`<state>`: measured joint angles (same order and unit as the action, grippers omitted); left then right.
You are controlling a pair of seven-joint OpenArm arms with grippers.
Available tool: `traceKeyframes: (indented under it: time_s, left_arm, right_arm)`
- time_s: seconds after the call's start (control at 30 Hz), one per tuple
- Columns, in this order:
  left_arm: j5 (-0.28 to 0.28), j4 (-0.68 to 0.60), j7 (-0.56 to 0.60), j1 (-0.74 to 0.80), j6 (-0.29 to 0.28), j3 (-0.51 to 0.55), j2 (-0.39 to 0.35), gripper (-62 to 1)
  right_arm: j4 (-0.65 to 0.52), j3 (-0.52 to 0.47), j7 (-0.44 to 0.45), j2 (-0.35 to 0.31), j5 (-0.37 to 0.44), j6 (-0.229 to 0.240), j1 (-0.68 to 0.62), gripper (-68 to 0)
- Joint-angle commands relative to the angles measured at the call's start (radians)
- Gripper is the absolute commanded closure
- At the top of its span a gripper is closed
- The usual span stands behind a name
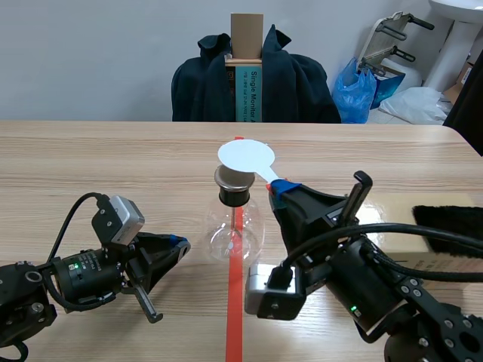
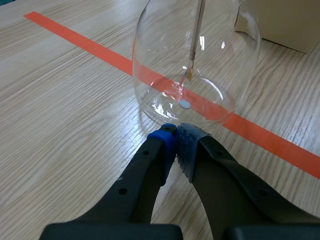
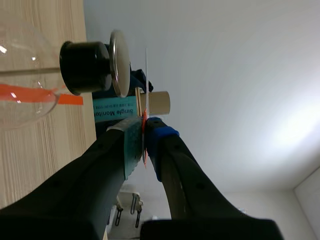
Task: Do the electroscope experiment.
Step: 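Move the plate toward and away from the electroscope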
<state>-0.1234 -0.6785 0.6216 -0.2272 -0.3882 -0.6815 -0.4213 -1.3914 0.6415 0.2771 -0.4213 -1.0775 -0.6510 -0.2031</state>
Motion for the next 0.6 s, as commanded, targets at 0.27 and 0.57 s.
traceKeyframes:
  time_s: [0.27, 0.57]
  left_arm:
    - [-0.006, -0.013, 0.014, -0.008, 0.002, 0.003, -0.003, -3.2]
    - [-0.006, -0.013, 0.014, -0.008, 0.002, 0.003, -0.003, -3.2]
  right_arm:
    - [-0.012, -0.008, 0.039, -0.005, 0.0, -0.015, 0.012, -0.8]
    - [-0.012, -0.008, 0.043, -0.005, 0.0, -0.015, 0.012, -0.8]
